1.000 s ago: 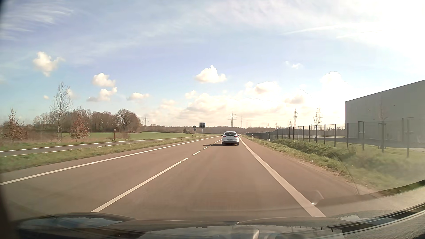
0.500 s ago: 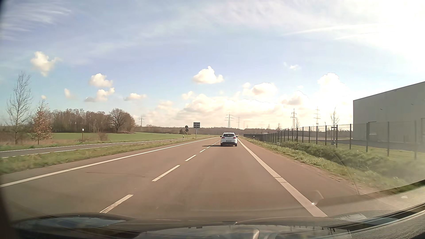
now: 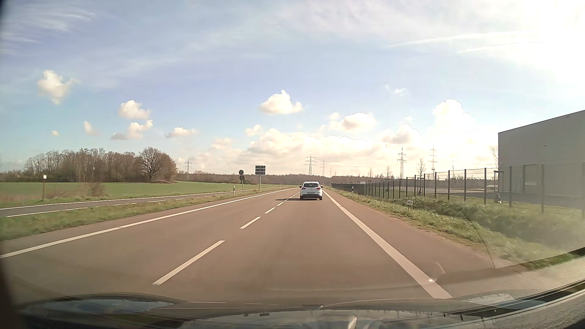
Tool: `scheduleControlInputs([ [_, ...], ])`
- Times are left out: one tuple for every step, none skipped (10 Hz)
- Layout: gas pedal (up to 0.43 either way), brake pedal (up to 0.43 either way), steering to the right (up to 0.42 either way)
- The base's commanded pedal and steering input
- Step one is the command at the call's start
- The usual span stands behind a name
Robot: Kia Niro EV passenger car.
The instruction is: Follow the waypoints while adhering to traffic rules and regulations
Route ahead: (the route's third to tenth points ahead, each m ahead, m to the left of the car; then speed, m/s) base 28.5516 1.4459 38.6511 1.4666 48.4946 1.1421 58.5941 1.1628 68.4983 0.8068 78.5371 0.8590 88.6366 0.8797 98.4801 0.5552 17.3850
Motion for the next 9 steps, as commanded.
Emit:
scheduleControlInputs([
  [0.311, 0.000, 0.007],
  [0.311, 0.000, 0.007],
  [0.311, 0.000, 0.007],
  [0.311, 0.000, 0.006],
  [0.311, 0.000, 0.005],
  [0.311, 0.000, 0.004],
  [0.311, 0.000, 0.004],
  [0.311, 0.000, 0.001],
  [0.311, 0.000, 0.000],
])
